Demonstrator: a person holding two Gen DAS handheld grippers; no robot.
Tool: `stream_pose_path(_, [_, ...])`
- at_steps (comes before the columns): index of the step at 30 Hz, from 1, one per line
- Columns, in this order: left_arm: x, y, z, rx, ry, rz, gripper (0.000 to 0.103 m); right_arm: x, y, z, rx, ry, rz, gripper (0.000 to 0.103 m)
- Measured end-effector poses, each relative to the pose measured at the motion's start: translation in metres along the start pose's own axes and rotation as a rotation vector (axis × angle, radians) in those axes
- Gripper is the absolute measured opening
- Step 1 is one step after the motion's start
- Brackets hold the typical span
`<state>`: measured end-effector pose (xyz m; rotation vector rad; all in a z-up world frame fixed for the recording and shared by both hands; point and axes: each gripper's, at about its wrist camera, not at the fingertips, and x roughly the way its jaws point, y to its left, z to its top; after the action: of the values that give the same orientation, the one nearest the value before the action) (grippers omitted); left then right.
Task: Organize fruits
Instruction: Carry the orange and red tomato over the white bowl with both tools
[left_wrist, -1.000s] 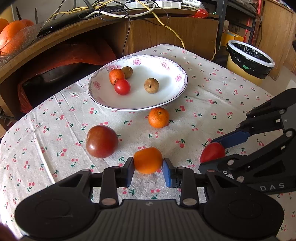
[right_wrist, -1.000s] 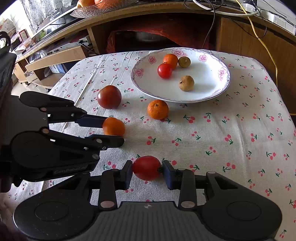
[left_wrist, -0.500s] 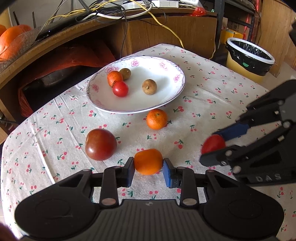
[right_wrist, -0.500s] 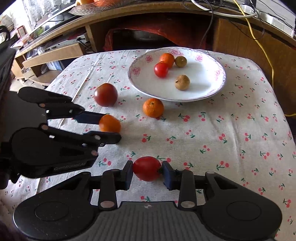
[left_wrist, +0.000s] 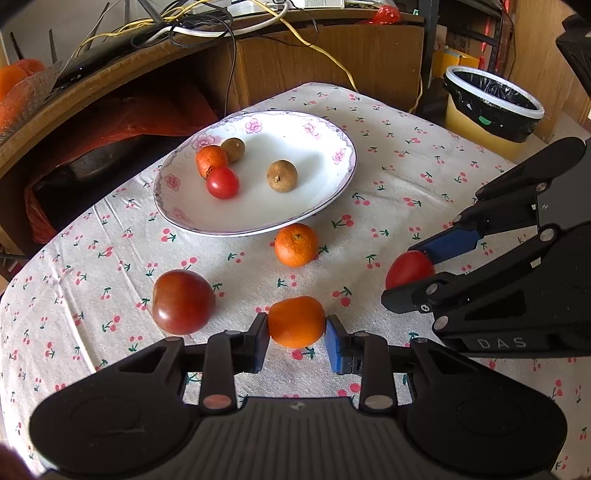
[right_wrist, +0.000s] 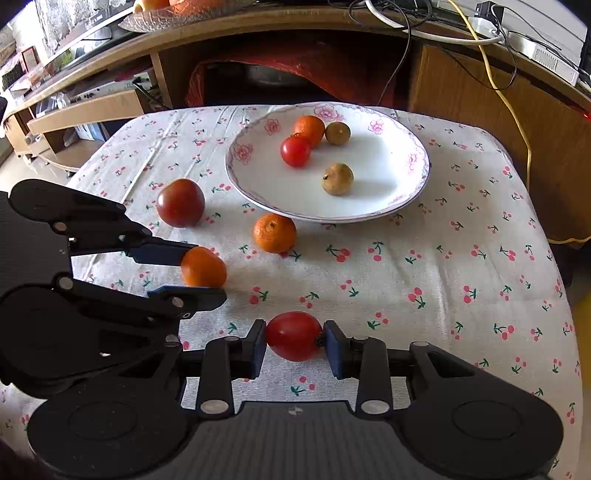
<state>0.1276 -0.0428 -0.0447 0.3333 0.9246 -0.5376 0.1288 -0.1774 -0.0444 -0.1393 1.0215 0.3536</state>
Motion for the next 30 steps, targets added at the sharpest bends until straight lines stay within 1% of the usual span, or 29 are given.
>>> stream_pose_path(14, [-0.008,0.010,0.011,-0.030,-0.037,0.012,0.040,-0.002,0.000,0.011,-0.013,-0.028,-0.017,0.029])
stream_pose_path(30, [-0.010,0.016,0.024,-0.041,-0.071,0.028,0.040,-0.006,-0.006,0.023,0.003,-0.067,-0.028,0.029])
